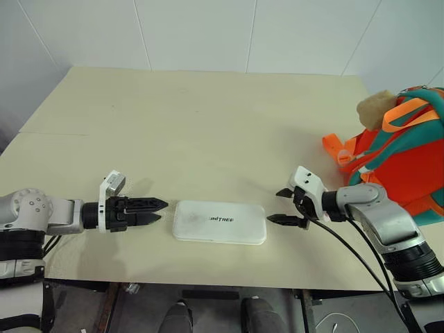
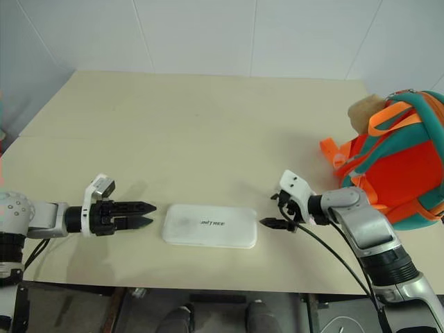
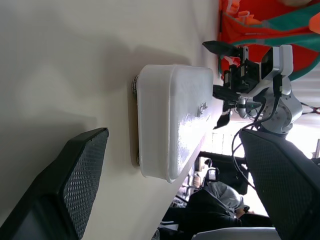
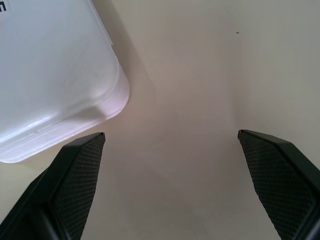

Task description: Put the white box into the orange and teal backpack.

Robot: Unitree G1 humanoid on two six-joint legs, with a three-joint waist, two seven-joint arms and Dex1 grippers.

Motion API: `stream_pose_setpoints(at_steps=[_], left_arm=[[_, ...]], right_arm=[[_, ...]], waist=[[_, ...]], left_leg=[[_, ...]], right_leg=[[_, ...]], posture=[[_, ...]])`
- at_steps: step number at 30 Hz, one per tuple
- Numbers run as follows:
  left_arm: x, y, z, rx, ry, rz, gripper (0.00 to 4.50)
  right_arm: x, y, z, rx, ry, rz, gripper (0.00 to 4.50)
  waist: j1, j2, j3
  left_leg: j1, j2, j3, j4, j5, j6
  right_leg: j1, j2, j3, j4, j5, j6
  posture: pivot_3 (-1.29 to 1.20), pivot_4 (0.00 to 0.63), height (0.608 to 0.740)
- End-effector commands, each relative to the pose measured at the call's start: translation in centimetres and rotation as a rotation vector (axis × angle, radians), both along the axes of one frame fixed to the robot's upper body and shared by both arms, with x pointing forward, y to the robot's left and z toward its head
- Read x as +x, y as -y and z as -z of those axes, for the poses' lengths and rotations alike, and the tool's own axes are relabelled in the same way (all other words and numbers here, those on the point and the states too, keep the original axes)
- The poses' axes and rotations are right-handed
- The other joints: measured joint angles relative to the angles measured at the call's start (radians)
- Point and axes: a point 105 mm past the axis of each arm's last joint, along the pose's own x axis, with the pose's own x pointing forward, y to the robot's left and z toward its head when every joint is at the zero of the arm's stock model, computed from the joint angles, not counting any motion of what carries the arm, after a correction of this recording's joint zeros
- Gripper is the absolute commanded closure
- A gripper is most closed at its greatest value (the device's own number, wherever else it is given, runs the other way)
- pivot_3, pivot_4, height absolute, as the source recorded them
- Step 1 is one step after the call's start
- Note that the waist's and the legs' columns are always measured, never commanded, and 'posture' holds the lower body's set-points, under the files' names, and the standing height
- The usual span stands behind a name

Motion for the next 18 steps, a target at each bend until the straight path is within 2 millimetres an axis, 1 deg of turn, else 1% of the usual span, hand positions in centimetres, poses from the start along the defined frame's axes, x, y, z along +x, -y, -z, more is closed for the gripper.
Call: stream_pose_setpoints(at_steps=[1, 5, 9, 18], left_arm=[[0.2, 0.9, 0.0, -0.026, -0.004, 0.040, 0.02], [0.1, 1.7, 0.5, -0.029, -0.018, 0.077, 0.02], [0.1, 2.6, 1.3, -0.012, -0.025, 0.106, 0.02], [1.0, 4.1, 1.4, -0.053, 0.030, 0.120, 0.02]], right_arm=[[-0.2, -0.8, -0.8, 0.013, 0.040, -0.029, 0.00], [-0.2, -1.1, -0.8, 0.018, 0.043, -0.035, 0.00], [-0.2, -1.6, -0.7, 0.025, 0.046, -0.040, 0.00], [-0.2, -1.8, -0.6, 0.031, 0.046, -0.049, 0.00]], waist=[[0.000, 0.000, 0.000], [-0.001, 0.000, 0.000], [0.000, 0.000, 0.000], [0.010, 0.000, 0.000]], left_leg=[[0.000, 0.000, 0.000, 0.000, 0.000, 0.000], [0.000, 0.000, 0.000, 0.000, 0.000, 0.000], [0.000, 0.000, 0.000, 0.000, 0.000, 0.000], [0.000, 0.000, 0.000, 0.004, 0.000, 0.000]], right_leg=[[0.000, 0.000, 0.000, 0.000, 0.000, 0.000], [0.000, 0.000, 0.000, 0.000, 0.000, 0.000], [0.000, 0.000, 0.000, 0.000, 0.000, 0.000], [0.001, 0.000, 0.000, 0.002, 0.000, 0.001]], posture=[[0.00, 0.150, 0.740], [0.00, 0.150, 0.740], [0.00, 0.150, 0.740], [0.00, 0.150, 0.740]])
